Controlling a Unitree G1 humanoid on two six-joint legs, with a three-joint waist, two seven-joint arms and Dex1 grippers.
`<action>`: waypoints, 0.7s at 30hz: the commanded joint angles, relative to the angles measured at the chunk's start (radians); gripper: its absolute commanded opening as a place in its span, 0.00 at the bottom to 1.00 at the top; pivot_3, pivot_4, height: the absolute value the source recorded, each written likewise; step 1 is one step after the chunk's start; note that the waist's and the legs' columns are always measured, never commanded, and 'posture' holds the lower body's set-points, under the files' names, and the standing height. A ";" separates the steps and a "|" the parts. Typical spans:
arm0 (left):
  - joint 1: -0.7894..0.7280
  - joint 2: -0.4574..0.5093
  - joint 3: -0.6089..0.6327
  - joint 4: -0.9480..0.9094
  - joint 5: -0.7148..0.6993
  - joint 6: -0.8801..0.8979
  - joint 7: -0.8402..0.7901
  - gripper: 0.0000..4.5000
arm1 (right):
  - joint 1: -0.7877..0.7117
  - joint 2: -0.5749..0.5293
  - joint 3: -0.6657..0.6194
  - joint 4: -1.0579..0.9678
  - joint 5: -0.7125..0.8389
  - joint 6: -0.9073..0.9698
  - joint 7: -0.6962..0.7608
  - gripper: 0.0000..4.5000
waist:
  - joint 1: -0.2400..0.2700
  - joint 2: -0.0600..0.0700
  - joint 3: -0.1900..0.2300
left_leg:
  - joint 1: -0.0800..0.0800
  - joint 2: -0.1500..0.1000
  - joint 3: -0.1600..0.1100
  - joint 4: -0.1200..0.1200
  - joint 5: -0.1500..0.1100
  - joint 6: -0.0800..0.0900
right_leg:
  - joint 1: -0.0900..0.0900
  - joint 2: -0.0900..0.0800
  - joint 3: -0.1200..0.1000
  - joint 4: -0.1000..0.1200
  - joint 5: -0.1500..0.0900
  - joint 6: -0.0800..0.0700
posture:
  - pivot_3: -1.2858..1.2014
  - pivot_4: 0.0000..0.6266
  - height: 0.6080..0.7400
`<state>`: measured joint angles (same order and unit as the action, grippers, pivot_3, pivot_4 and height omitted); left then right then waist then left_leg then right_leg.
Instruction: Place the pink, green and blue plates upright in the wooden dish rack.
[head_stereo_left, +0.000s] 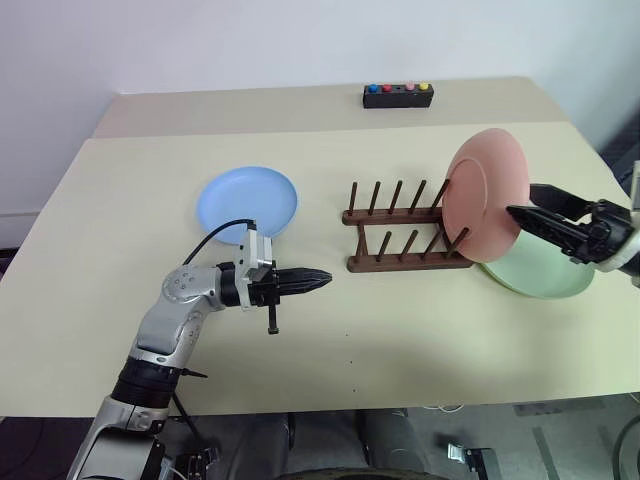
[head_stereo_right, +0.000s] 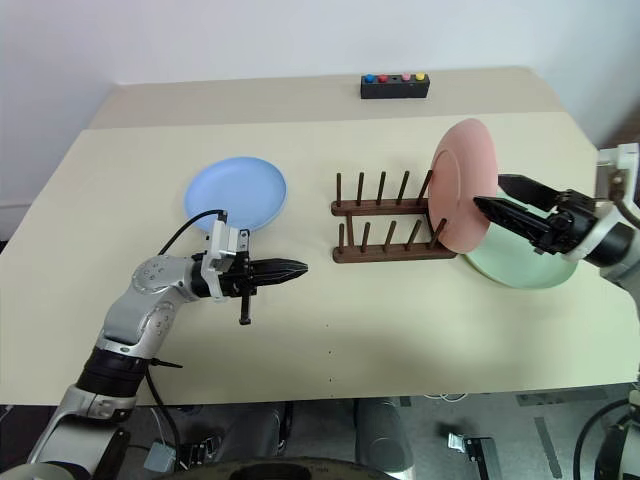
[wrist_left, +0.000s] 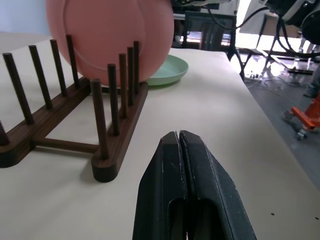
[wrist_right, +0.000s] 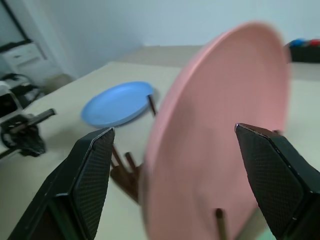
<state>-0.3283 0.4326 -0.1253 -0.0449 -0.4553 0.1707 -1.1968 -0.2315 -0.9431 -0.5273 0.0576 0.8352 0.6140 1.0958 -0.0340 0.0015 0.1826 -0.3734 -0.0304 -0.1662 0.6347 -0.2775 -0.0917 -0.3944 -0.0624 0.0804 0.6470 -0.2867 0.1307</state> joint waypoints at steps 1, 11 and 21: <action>-0.006 0.005 0.017 -0.040 -0.013 -0.008 0.007 0.00 | 0.055 -0.062 -0.107 -0.036 -0.056 -0.067 0.016 0.87 | 0.003 0.000 0.000 | 0.000 0.000 0.000 0.000 0.000 0.000 | 0.000 0.000 0.000 0.000 0.000 0.000 | 0.52 0.24 1.00; -0.056 0.011 0.025 0.007 -0.006 -0.025 -0.002 0.00 | 0.430 -0.169 -0.109 -0.051 -0.412 -0.295 0.088 0.87 | 0.015 0.000 0.000 | 0.000 0.000 0.001 0.001 0.000 0.000 | 0.001 0.000 0.000 0.000 0.000 0.000 | 0.52 0.24 1.00; -0.081 -0.012 -0.002 0.020 0.004 -0.024 -0.014 0.00 | 0.271 -0.172 0.216 0.102 -0.628 -0.413 0.046 0.87 | -0.008 0.000 0.000 | 0.000 0.000 0.002 0.005 0.000 0.000 | 0.002 0.000 0.000 0.000 0.000 0.001 | 0.52 0.24 1.00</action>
<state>-0.4001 0.4199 -0.1357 -0.0065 -0.4451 0.1609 -1.2096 0.0628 -1.0933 -0.3211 0.1341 0.2296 0.2292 1.1421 -0.0418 0.0013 0.1828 -0.3729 -0.0301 -0.1644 0.6402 -0.2775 -0.0917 -0.3923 -0.0622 0.0808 0.6472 -0.2867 0.1312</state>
